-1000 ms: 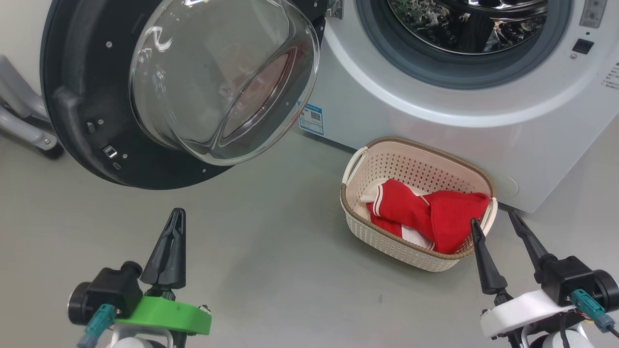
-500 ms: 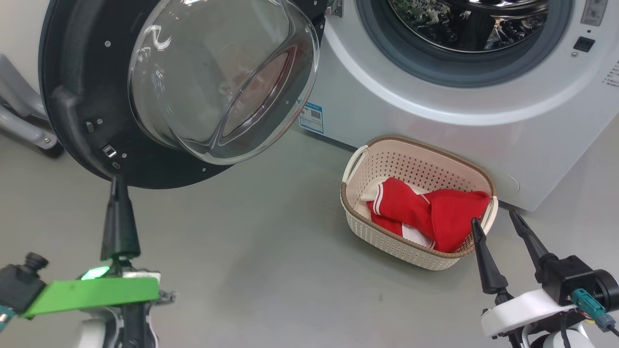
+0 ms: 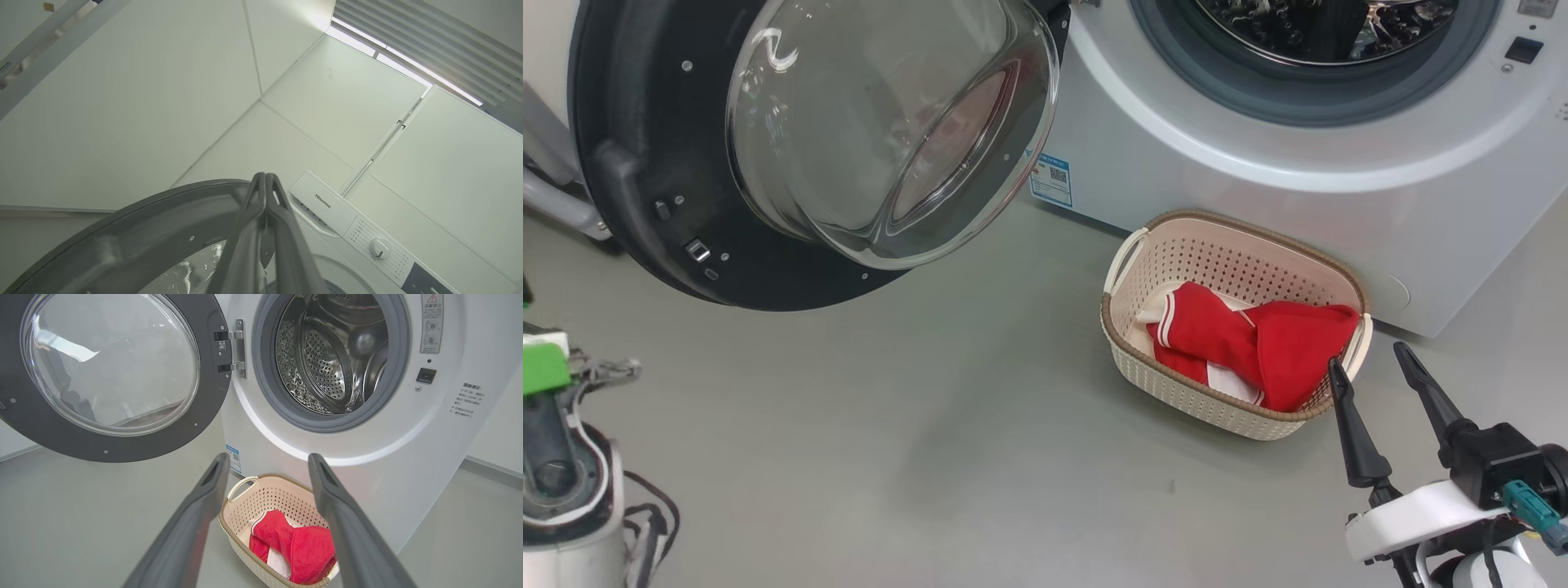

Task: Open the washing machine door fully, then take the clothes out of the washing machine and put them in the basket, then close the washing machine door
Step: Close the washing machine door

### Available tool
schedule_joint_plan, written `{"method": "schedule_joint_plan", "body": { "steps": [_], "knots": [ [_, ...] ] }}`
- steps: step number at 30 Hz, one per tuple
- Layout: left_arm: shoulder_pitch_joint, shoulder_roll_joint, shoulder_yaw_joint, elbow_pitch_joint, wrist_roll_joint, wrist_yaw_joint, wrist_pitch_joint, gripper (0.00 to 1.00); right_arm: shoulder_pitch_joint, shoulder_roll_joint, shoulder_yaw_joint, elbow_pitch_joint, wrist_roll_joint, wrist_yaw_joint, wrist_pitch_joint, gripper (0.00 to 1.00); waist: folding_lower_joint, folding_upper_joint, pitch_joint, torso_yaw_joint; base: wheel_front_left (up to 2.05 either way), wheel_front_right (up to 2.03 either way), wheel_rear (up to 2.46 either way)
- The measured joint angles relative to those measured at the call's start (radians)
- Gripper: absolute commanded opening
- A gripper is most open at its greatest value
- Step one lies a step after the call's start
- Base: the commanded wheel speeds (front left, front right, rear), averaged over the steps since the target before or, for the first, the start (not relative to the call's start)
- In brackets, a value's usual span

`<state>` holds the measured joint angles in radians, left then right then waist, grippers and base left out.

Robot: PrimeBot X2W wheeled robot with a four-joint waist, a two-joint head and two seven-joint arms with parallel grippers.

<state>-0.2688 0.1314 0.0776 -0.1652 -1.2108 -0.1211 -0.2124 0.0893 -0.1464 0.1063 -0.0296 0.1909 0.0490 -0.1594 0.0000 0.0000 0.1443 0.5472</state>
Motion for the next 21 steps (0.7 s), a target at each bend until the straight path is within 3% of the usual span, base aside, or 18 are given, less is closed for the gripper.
{"method": "schedule_joint_plan", "body": {
  "steps": [9,21],
  "knots": [
    [-0.130,0.055,0.121,0.141,-0.194,0.004,0.087,0.00,-0.011,-0.016,0.007,-0.027,-0.008,0.002,0.022,1.00,0.0000,0.0000,0.040,-0.019,0.00,0.00,0.00],
    [-0.256,0.168,0.176,0.397,-0.308,0.106,0.244,0.00,-0.033,-0.043,0.007,-0.059,-0.008,0.011,0.050,1.00,0.0000,0.0000,0.103,-0.068,0.00,0.00,0.00]
  ]
}}
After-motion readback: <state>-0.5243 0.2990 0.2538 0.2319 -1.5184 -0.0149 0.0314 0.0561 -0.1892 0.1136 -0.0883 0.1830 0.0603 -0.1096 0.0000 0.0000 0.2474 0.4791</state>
